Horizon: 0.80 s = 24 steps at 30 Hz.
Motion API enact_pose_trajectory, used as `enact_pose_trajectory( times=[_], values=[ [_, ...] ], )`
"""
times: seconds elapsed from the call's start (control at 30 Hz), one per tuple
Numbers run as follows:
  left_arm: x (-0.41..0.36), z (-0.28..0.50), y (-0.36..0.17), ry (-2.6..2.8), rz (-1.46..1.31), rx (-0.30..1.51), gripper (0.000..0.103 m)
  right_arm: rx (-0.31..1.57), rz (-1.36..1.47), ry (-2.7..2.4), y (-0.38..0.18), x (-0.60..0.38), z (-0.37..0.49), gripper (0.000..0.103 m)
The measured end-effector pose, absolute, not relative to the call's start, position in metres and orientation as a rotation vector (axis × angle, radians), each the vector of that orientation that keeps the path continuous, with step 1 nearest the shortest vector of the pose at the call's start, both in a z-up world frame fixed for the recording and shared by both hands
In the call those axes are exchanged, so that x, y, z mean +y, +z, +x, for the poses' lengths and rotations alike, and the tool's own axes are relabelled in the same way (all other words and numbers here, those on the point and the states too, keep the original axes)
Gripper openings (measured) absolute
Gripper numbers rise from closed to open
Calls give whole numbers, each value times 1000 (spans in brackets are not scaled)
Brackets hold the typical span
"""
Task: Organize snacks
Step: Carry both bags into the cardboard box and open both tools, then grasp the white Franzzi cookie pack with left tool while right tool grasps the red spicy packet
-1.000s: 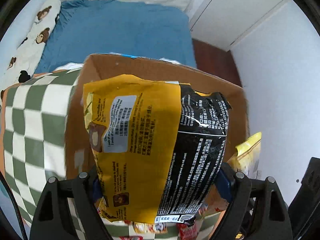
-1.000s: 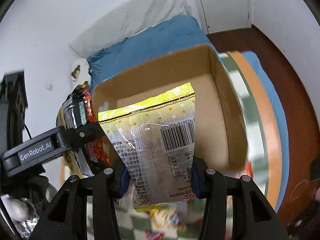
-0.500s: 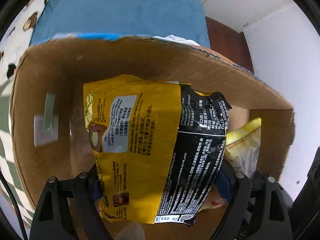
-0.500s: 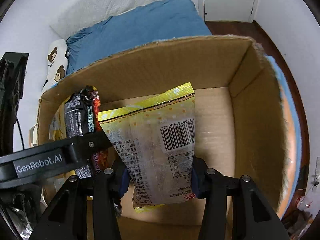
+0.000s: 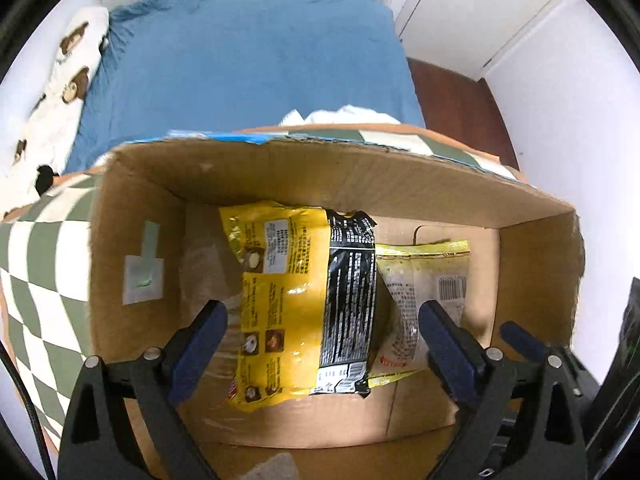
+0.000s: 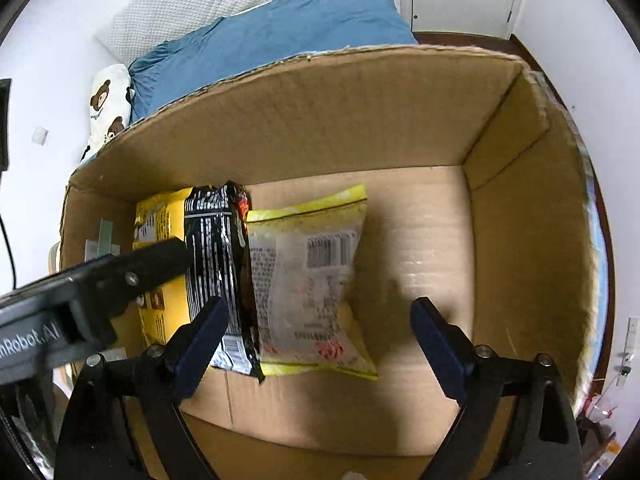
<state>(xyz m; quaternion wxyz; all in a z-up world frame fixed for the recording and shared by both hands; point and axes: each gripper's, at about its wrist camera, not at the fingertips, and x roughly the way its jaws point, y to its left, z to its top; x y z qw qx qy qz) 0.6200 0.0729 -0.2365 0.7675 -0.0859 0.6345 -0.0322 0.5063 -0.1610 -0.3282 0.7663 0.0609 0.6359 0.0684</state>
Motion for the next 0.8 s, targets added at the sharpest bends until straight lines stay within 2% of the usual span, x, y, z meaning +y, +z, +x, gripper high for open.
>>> enact_pose_trajectory(
  times=[0.37,0.8],
  values=[
    [78,522,-192,-23,-121,1137,98,1178,40,100,-252,-161,427,94],
    [76,426,-140,-5,-99,1021,98,988,40,87,-182,-177,324,94]
  ],
)
